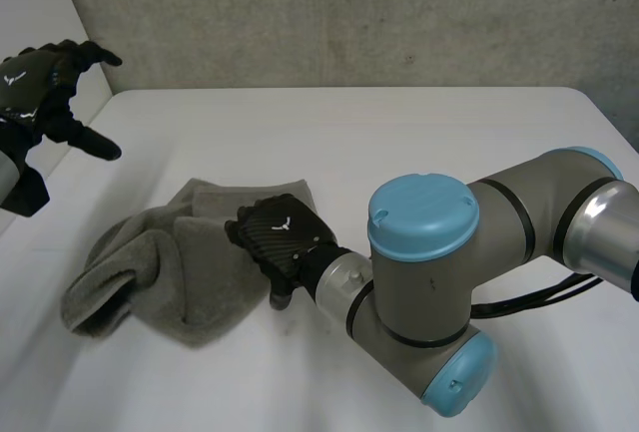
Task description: Fold the towel.
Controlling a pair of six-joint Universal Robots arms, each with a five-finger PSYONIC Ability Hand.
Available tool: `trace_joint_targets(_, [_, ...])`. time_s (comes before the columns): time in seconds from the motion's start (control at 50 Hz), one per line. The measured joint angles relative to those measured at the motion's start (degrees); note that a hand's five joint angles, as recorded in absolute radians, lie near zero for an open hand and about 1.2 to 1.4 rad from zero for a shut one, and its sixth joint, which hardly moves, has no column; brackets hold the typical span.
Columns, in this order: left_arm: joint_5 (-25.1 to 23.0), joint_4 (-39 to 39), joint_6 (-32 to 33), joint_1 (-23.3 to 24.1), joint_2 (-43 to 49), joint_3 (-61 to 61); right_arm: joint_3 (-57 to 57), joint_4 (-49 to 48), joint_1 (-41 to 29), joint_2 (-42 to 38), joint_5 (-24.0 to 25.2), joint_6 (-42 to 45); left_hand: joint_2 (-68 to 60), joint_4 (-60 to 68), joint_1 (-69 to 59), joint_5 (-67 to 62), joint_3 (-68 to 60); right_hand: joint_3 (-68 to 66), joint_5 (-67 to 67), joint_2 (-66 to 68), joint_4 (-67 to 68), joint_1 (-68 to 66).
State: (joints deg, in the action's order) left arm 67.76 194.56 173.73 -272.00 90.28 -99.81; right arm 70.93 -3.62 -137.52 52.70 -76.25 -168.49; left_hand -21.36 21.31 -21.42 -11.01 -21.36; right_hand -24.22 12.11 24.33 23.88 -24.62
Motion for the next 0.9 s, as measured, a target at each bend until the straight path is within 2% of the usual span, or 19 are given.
trace_joint_targets(0.08, [-0.06,-1.57,1.94,-0.46,-0.22,-0.71,-0.08,-0.02,0.07,0.01,-0.41,0.04,2.93,-2.83,2.83,2.70,2.96,0.00,0.01,0.00,0.00,0.00])
trace_joint_targets(0.28, [-0.09,-11.90,16.41,-1.32,-1.42,-4.18,-0.02,-0.02,0.63,0.53,-0.89,0.09,5.53,-5.44,5.51,5.40,5.58,0.00,0.01,0.00,0.00,0.00])
trace_joint_targets(0.38, [-0.09,-14.34,21.66,-2.06,-2.37,-7.75,0.14,-0.06,1.29,0.79,-0.93,0.09,4.44,-4.50,4.63,3.98,4.46,0.00,0.02,0.00,0.00,0.00])
trace_joint_targets(0.6, [-0.08,-14.60,25.54,-4.46,-5.25,-15.91,0.75,-0.10,1.75,0.63,-0.90,0.73,-7.71,7.75,-7.59,-8.05,-7.70,0.00,0.02,0.00,0.00,0.00])
trace_joint_targets(0.78, [-0.13,-13.75,28.36,-7.21,-5.76,-19.81,1.36,-0.03,1.74,0.56,-0.90,1.64,-7.88,7.93,-7.77,-8.06,-7.92,0.00,0.14,0.00,0.00,0.00])
trace_joint_targets(0.9, [-0.56,-10.25,29.35,-9.44,-3.32,-20.79,2.44,-0.47,1.87,0.55,-0.94,1.71,-7.85,7.91,-7.85,-8.18,-7.87,0.00,0.15,0.00,0.00,0.00])
